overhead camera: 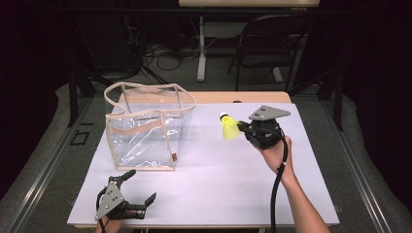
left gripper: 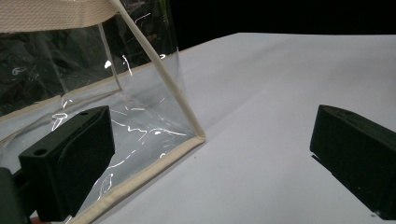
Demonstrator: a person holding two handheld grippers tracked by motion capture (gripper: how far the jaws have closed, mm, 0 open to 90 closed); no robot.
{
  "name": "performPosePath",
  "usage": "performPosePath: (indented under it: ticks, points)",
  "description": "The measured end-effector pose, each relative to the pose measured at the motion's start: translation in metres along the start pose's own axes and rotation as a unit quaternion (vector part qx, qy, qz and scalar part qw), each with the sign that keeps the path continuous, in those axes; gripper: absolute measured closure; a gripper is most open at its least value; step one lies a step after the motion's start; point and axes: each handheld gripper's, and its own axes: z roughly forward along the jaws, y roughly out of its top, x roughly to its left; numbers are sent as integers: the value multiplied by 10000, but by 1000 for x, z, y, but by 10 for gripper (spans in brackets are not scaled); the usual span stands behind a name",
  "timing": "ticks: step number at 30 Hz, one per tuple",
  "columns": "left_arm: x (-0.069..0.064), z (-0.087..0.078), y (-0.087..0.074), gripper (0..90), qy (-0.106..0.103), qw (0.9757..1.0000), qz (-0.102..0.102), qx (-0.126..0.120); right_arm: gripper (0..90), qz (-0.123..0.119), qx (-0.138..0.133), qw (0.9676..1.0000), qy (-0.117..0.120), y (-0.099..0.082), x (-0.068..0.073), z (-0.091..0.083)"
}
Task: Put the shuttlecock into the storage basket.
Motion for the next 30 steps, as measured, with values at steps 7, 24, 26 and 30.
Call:
performPosePath:
  ticks: [7,24,26,30]
  points:
    - [0,0,0,0,1,10000,-8,-11,895,-24,-7,10000,-3,6,1,1]
    - [0,-1,0,0,1,10000,19,-9,896,-27,-45,10000,60,18,1,8]
    - [0,-1,0,0,-7,10000,8,-38,896,-31,-45,10000,59,19,0,9]
    - [0,-1,0,0,-11,10000,20,-33,896,-20,-43,10000,66,21,0,11]
